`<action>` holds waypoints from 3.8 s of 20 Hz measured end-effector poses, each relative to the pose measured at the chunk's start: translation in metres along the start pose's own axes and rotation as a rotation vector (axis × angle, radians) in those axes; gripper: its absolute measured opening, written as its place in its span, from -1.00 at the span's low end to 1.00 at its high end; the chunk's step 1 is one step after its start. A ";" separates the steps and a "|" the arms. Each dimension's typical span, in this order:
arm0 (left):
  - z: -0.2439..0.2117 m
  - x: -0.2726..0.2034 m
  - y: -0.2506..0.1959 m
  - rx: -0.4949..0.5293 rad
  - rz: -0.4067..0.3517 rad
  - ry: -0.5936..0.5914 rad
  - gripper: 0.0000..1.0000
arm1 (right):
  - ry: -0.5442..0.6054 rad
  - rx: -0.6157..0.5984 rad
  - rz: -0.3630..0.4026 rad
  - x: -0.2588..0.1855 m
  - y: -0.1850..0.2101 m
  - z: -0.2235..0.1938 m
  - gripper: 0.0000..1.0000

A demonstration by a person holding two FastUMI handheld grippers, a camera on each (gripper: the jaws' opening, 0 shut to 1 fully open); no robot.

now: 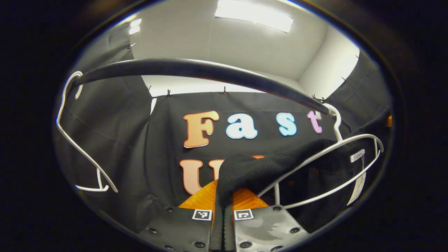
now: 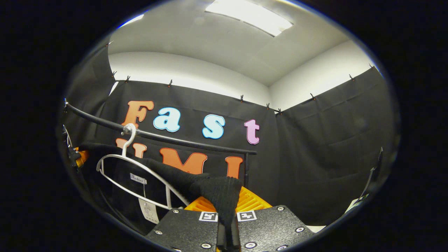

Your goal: Grasp the clothes on the hanger with both hands and then place them into the laundry hamper below.

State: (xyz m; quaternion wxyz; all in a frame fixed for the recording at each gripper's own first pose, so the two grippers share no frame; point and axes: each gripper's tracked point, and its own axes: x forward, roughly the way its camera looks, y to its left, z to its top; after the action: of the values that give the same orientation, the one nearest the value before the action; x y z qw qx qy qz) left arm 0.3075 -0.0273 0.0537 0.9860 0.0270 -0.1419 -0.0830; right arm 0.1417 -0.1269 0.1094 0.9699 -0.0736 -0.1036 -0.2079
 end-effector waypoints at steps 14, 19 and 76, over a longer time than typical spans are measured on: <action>-0.079 0.024 0.014 -0.025 0.015 0.087 -0.82 | 0.137 0.043 0.075 0.019 0.033 -0.122 -0.90; -0.120 0.006 0.020 -0.019 0.027 0.163 -0.82 | 0.208 0.060 0.077 0.002 0.051 -0.165 -0.90; -0.409 -0.346 -0.042 0.037 -0.203 1.170 -0.12 | 1.027 0.027 0.384 -0.285 0.261 -0.484 -0.01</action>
State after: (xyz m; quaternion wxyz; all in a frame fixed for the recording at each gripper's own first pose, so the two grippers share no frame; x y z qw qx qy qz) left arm 0.0903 0.0030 -0.4363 0.8871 0.0987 0.4268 -0.1457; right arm 0.0787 0.1296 -0.4512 0.9171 0.0323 0.3959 -0.0351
